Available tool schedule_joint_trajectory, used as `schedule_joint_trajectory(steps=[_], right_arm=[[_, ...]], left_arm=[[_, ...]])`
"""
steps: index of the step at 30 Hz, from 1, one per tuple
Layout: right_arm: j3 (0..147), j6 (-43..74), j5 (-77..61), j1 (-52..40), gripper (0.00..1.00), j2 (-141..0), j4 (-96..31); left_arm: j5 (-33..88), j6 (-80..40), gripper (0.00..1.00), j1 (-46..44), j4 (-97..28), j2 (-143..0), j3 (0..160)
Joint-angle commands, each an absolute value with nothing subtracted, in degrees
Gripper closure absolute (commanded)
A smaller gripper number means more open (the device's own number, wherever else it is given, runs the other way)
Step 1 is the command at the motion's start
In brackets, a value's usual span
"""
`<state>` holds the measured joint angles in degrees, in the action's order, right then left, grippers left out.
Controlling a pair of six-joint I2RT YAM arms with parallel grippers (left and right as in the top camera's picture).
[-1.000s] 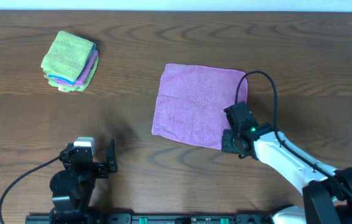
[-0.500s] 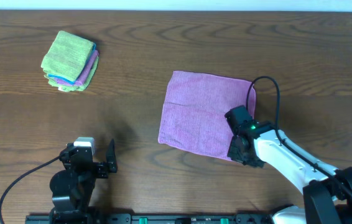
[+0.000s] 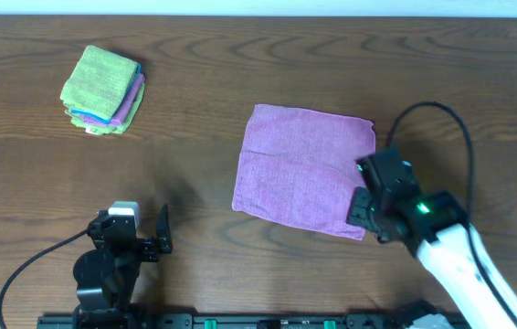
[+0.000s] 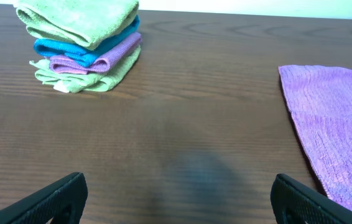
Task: Fold the cloth
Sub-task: 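Release the cloth and retract the right gripper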
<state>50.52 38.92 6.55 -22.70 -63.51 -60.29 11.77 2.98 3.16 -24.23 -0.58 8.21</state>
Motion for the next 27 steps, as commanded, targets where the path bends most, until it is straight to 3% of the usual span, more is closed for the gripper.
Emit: schedule_joint_trajectory(steps=[1,6,11,13,18,27], right_arm=[[51.68,35.75,-0.49,-22.81,0.46,-56.18,-61.63],[51.68,32.42,-10.76,-23.03,0.46,-46.09,-64.51],[51.68,30.68,-12.27,-23.03,0.44,-39.86,-68.2],[51.68,29.5,-12.25,-23.0,0.41,-38.63,-69.65],[51.66,28.42,-12.27,-23.0,0.38,-38.35,-70.94],[51.66,28.4,-12.27,-23.0,0.45,-38.35,-72.07]], left_arm=[[11.64,2.76,0.05,3.03,-24.69,-0.25,7.14],[11.64,2.76,0.05,3.03,-24.69,-0.25,7.14],[11.81,2.57,0.04,3.03,-24.25,-0.25,7.14],[16.86,-2.7,0.05,2.96,-24.16,-0.25,7.14],[40.27,-31.4,0.05,2.96,-24.69,-0.25,7.14],[43.4,-44.4,0.05,2.96,-22.44,-0.25,7.14]])
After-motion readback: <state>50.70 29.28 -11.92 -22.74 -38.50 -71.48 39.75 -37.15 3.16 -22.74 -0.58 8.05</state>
